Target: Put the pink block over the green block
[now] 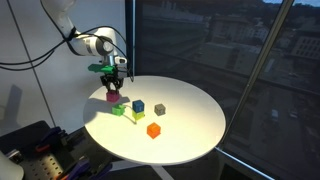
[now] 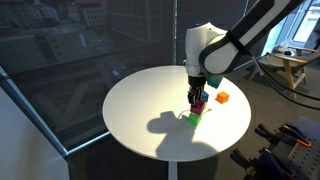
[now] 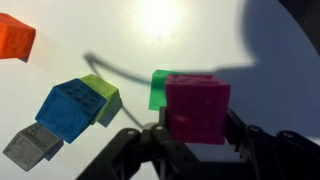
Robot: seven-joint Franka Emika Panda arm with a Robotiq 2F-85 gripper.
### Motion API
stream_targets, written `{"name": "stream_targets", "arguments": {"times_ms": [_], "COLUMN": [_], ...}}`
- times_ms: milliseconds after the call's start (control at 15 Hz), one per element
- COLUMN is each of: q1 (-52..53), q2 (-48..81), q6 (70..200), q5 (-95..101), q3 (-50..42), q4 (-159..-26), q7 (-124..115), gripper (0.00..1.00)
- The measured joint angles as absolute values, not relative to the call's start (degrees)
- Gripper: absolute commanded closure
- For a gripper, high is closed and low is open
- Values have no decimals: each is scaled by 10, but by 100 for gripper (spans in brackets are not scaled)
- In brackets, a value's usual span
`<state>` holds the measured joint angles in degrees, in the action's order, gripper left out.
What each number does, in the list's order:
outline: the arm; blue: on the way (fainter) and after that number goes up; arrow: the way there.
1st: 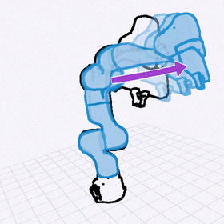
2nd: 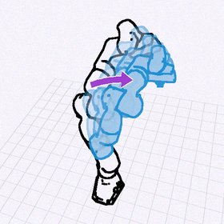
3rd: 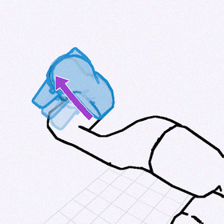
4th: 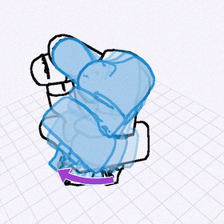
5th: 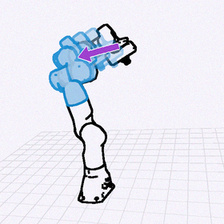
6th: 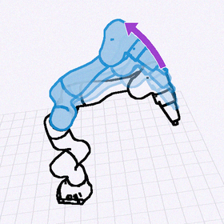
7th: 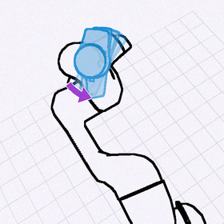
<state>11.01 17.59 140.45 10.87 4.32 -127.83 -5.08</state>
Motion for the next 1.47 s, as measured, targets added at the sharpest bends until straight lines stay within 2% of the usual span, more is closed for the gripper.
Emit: {"name": "stream_targets", "arguments": {"times_ms": [1467], "q1": [103], "q2": [203], "q6": [1417], "q5": [115], "q3": [27], "q4": [-1273], "q7": [-51], "gripper": [70]}}
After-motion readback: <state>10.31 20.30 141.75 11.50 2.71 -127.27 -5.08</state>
